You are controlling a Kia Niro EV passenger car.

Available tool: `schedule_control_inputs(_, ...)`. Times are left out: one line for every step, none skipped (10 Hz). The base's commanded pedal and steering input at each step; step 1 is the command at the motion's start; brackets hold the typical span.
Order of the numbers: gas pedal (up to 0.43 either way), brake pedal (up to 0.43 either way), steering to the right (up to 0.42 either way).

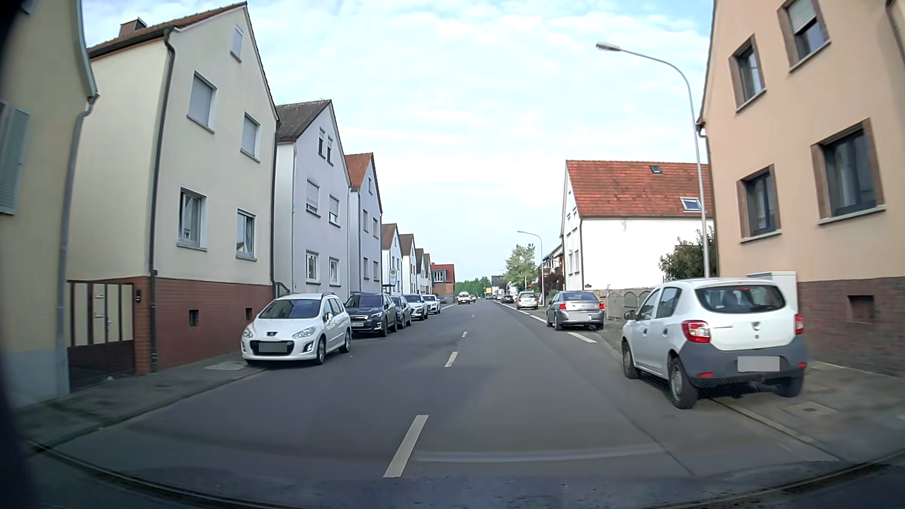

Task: Follow the waypoints while adhering to traffic rules and regulations

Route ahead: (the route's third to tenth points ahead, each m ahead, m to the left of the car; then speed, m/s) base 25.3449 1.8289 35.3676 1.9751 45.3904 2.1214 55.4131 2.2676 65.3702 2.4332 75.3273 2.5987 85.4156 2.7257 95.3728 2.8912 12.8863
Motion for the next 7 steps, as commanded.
schedule_control_inputs(0.15,0.0,0.0)
schedule_control_inputs(0.138,0.0,0.0)
schedule_control_inputs(0.13,0.0,0.0)
schedule_control_inputs(0.13,0.0,0.0)
schedule_control_inputs(0.118,0.0,0.0)
schedule_control_inputs(0.118,0.0,0.0)
schedule_control_inputs(0.118,0.0,0.0)
